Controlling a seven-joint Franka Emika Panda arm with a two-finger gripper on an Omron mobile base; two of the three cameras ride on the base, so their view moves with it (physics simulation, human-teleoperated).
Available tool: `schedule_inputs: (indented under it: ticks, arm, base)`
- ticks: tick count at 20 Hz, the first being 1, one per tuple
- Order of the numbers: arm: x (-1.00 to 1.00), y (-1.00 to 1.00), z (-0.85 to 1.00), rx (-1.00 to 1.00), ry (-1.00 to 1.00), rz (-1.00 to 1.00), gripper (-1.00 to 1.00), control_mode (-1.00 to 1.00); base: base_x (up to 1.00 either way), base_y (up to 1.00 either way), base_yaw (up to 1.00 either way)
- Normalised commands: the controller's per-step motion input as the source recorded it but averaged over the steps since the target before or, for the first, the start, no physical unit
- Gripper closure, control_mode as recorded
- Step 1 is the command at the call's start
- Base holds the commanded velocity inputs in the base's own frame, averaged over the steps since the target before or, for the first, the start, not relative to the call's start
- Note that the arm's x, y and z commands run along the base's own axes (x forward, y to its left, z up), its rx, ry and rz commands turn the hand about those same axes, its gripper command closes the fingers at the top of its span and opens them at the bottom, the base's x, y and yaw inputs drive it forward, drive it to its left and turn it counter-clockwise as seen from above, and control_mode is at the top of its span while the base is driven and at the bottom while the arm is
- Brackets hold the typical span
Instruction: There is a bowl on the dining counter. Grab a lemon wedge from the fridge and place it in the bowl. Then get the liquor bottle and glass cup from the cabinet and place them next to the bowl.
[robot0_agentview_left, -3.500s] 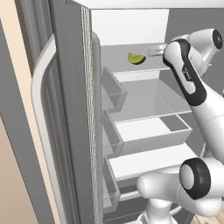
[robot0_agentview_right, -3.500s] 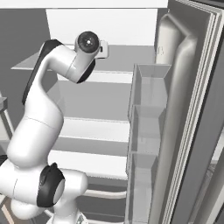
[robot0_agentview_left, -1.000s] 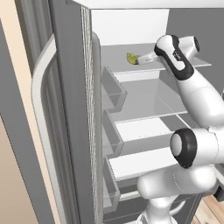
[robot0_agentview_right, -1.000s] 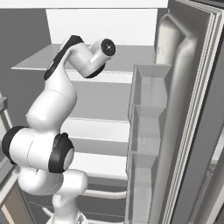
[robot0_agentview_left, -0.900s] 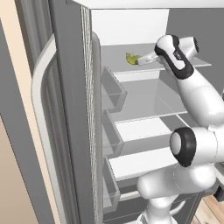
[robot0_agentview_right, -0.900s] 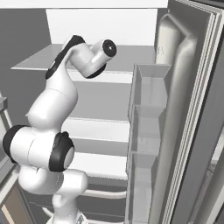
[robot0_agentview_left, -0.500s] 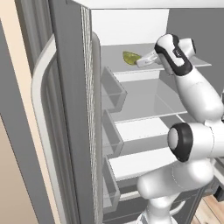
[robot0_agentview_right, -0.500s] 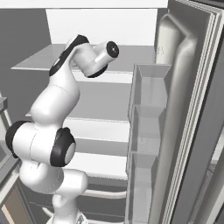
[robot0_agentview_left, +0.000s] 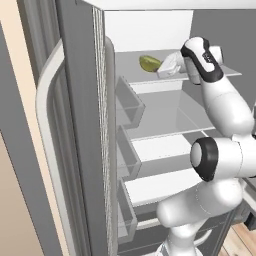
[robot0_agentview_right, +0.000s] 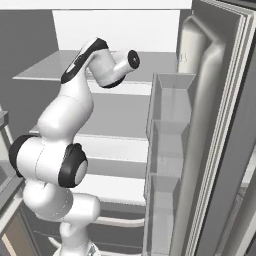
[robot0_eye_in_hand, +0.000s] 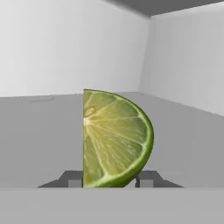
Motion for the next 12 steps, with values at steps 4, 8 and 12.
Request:
schedule_inputs:
  ticks: [4,8,12]
  arm:
    - [-0.19,0.0,0.29,-0.02,-0.4,0.1,1.0,-1.0]
    - [-0.12,0.0,0.08,0.0,-0.19,0.05,1.0,-1.0]
    - [0.0,0.0,0.0,0.0,0.0,0.0,1.0,-1.0]
  base:
    - [0.0,0.0,0.0]
    - [0.0,0.0,0.0]
    - [0.0,0.0,0.0]
